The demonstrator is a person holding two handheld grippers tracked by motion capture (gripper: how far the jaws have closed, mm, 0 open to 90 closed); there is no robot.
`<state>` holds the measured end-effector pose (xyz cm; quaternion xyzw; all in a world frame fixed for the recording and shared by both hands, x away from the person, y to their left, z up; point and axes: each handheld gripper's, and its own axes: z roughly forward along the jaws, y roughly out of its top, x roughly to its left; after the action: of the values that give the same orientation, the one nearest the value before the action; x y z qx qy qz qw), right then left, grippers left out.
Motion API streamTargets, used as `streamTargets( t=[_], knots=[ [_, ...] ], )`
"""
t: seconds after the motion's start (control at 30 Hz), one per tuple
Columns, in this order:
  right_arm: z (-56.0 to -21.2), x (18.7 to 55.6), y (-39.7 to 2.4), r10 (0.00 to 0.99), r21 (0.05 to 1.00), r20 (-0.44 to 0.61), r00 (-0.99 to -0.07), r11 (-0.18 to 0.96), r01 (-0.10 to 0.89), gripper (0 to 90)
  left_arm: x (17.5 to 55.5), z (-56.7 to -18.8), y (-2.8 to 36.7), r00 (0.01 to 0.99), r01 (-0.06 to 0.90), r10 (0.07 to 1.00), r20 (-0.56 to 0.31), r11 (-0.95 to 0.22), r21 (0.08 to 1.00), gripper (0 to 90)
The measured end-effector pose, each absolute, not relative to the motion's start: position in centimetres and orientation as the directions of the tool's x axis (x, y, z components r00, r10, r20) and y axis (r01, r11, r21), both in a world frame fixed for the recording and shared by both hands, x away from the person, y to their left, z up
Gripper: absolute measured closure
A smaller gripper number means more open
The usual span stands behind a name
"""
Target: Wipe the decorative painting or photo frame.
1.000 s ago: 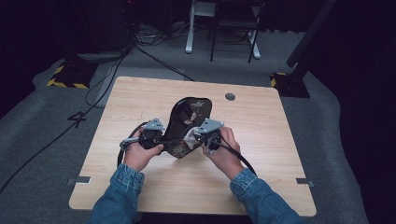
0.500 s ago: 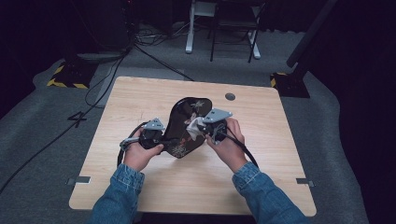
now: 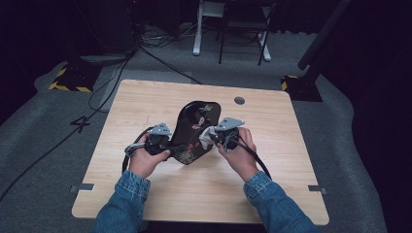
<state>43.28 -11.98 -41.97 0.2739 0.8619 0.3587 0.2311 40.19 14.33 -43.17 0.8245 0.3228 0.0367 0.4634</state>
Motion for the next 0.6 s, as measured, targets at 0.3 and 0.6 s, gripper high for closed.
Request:
streamTargets(
  t=[0.3, 0.6],
  knots=[
    [-39.3, 43.8, -12.4, 0.656, 0.769, -0.225, -0.721, 0.573, 0.282, 75.5, 40.2, -43.1, 14.4, 0.787, 0.501, 0.573, -0.230, -0.374, 0.781, 79.8],
    [-36.8, 44.7, -13.4, 0.694, 0.818, -0.209, -0.689, 0.511, 0.266, 75.3, 40.1, -43.1, 14.2, 0.786, 0.501, 0.574, -0.230, -0.372, 0.782, 79.8]
  ],
)
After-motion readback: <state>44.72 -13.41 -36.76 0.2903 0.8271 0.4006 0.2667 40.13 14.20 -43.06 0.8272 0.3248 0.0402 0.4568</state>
